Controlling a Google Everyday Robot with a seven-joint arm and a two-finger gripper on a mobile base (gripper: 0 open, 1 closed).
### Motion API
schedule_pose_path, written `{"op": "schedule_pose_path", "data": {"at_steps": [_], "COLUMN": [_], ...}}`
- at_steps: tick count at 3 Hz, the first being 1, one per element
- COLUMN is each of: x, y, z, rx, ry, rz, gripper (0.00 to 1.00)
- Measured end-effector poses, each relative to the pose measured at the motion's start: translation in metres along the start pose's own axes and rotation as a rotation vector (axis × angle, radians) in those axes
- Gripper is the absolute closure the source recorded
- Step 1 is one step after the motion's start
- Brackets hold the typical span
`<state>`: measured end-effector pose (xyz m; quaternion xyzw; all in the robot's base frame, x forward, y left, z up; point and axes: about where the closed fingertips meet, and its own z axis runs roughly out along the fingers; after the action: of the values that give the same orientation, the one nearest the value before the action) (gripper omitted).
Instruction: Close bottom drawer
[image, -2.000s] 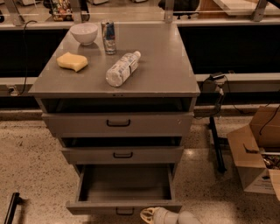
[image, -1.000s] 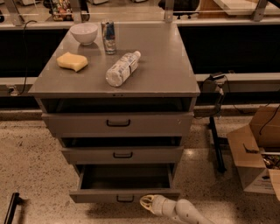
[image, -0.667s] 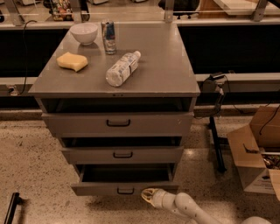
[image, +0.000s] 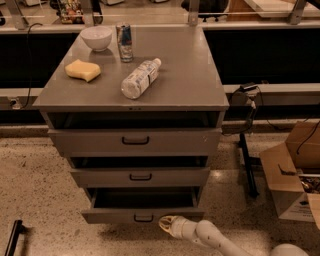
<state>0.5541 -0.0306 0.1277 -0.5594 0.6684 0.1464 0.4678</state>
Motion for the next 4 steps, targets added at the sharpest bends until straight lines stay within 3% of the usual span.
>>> {"op": "schedule_pose_path", "data": {"at_steps": [2,4], "x": [0.017,0.022], "y": [-0.001,-0.028], "z": [0.028,0.046], "rx": [0.021,0.093], "ry": [-0.013,-0.066], "rz": [0.026,0.067], "gripper": [1.0,1.0]}}
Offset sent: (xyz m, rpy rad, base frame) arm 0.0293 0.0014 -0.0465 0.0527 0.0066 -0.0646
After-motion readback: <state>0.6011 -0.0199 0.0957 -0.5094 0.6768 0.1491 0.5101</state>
